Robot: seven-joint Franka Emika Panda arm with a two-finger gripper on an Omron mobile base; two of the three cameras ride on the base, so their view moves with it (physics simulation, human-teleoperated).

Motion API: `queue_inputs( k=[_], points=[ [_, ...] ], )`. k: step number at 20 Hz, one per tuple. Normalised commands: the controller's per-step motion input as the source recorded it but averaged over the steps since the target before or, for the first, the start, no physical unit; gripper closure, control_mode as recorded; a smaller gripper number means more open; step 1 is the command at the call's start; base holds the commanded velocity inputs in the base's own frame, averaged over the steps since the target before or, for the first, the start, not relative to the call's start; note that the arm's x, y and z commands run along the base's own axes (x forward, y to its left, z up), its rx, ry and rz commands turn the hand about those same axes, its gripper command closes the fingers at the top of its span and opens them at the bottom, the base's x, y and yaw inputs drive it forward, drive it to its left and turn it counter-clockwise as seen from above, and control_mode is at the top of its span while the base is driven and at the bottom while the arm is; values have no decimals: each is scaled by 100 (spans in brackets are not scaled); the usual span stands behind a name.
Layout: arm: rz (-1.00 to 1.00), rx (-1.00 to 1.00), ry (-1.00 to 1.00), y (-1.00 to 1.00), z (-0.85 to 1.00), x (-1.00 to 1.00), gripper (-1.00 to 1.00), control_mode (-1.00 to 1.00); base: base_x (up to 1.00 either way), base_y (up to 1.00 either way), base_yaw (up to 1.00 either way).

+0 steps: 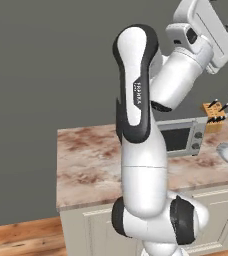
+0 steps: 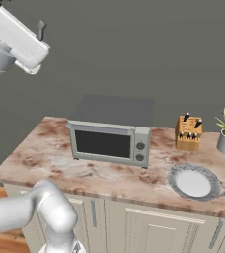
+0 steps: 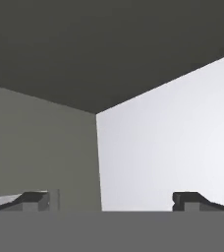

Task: Pull the toaster oven rack outwards. Pick up the baguette from the plate and place it on the toaster oven rack. Close the toaster oven door fully and set the temperature to the lowest setting.

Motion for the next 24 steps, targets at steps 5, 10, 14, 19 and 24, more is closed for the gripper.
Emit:
queue_inputs(
  k=[5, 10, 14, 19, 24],
  points=[
    [-24, -29, 28, 11, 24, -14, -100, -100, 0, 0, 0],
    [-13, 0, 3, 22, -48, -1, -100, -100, 0, 0, 0],
    [-11, 0, 1, 0, -7, -3, -100, -100, 0, 0, 0],
    [-12, -35, 17, -2, -3, -2, -100, -100, 0, 0, 0],
    [-9, -62, 28, 0, -11, 0, -100, -100, 0, 0, 0]
  ],
)
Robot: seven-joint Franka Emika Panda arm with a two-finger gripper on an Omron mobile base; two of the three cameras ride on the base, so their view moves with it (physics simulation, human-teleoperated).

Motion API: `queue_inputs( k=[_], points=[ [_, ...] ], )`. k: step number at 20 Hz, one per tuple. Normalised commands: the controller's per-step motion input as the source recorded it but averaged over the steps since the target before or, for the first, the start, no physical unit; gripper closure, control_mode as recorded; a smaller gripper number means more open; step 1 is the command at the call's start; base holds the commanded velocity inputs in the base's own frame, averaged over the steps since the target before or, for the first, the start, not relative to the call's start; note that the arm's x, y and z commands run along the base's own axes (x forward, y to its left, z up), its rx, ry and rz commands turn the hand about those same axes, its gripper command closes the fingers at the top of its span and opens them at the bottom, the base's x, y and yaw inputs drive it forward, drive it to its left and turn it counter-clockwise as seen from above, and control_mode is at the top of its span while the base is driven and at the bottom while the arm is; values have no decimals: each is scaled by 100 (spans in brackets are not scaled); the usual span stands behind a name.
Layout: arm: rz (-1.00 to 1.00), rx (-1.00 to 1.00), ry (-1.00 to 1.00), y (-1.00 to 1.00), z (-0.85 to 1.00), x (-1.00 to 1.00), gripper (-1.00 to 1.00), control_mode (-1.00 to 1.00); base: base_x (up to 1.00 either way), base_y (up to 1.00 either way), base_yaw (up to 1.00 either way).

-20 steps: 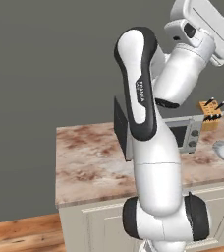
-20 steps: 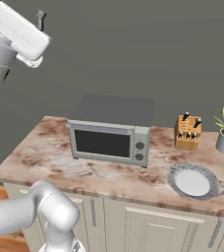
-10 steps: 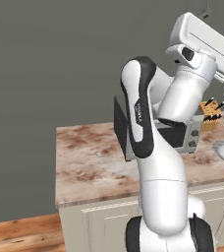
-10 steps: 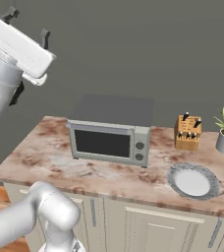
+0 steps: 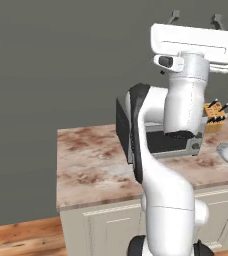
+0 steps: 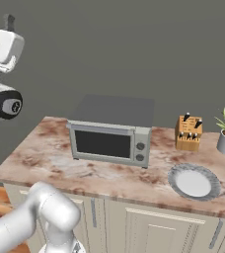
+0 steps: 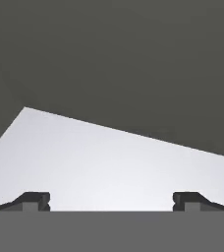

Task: Pull the toaster oven rack outwards. Pick up the baguette from the plate and place it on the toaster oven rack. Close the toaster oven door fully and set the temperature to the lowest setting.

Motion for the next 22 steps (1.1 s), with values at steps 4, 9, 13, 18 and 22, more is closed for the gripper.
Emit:
queue_inputs(
  k=[4, 9, 13, 18, 22],
  points=[
    [-6, -53, 33, -4, -31, 2, -100, -100, 0, 0, 0],
    [0, -7, 23, -30, -50, 4, -100, -100, 0, 0, 0],
    [0, 1, 13, -3, -56, 30, -100, -100, 0, 0, 0],
    [0, 16, 1, 0, -59, 40, -100, -100, 0, 0, 0],
    [0, 30, -8, 0, -53, 24, -100, -100, 0, 0, 0]
  ],
)
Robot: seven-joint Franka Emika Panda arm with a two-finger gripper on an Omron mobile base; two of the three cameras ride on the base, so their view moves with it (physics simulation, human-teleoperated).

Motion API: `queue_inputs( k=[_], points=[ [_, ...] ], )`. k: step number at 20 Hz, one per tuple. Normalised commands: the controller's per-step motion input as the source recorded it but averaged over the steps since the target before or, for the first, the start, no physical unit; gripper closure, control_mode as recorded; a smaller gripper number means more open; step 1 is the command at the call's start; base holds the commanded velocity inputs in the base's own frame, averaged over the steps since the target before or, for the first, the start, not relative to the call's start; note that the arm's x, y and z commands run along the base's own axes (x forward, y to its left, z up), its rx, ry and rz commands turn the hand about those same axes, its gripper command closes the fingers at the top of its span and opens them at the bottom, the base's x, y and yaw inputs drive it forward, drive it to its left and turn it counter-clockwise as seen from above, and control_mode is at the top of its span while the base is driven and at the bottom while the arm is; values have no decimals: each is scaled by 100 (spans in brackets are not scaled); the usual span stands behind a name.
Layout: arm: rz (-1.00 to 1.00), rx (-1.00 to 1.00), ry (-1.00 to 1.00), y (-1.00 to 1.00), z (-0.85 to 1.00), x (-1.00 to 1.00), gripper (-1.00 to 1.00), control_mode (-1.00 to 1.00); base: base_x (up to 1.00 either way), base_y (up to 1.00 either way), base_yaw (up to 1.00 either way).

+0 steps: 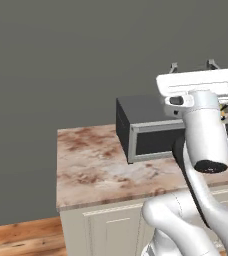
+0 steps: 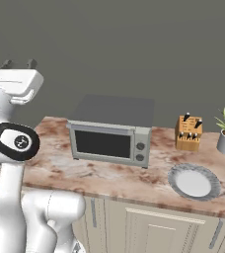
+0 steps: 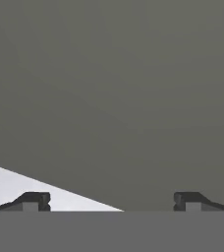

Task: Pull the toaster oven rack outwards. Pick up the baguette from the plate and place it on the toaster oven rack. Close the toaster oven door fully and set the temperature to the lowest setting.

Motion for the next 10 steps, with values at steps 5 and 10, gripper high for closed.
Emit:
queue_inputs(
  k=[5, 10],
  points=[
    [0, 36, -8, 0, -63, 16, -100, -100, 0, 0, 0],
    [1, 42, -11, 0, -60, 7, -100, -100, 0, 0, 0]
  ],
)
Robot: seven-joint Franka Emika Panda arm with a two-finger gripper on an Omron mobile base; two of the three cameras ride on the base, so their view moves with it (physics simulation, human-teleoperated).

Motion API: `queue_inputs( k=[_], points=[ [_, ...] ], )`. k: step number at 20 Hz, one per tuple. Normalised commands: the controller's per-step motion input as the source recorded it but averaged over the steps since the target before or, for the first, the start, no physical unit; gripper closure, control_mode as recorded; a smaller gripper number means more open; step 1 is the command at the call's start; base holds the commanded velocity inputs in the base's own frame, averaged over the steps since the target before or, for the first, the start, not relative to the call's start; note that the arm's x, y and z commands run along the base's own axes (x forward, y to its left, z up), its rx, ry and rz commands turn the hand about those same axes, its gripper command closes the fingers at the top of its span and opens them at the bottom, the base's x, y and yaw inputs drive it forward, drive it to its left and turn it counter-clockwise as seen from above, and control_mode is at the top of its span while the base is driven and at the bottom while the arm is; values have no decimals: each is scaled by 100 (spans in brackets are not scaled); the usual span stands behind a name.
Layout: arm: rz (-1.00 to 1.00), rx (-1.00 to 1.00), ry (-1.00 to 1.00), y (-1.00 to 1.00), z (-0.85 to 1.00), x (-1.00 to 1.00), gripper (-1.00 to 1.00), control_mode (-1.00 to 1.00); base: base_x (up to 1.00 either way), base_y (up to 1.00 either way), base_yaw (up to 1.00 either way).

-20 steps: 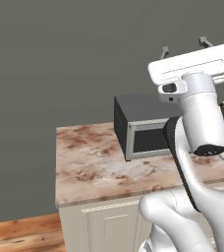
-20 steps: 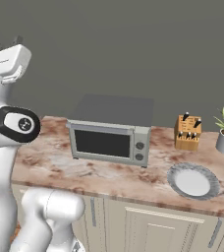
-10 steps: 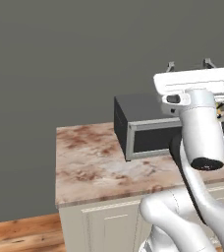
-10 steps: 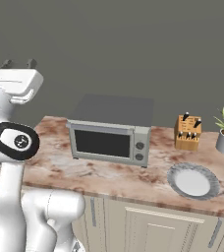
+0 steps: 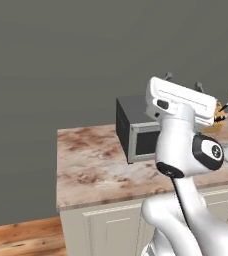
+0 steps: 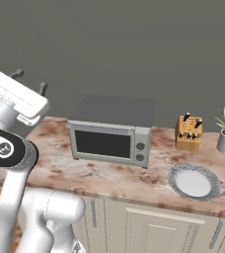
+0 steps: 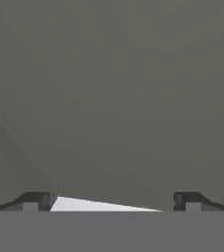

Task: Pull the toaster oven rack outwards. Pick up the baguette from the plate and place it on the toaster oven rack. Close the toaster oven door fully and set the temperature to the lowest setting.

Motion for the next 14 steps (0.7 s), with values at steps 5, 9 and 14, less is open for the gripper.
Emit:
queue_inputs(
  k=[5, 9, 14],
  points=[
    [8, 42, -19, 0, -52, 5, -100, -100, 0, 0, 0],
    [14, 45, -25, 0, -40, 1, -100, -100, 0, 0, 0],
    [20, 50, -28, -9, -20, 1, -100, -100, 0, 0, 0]
  ],
)
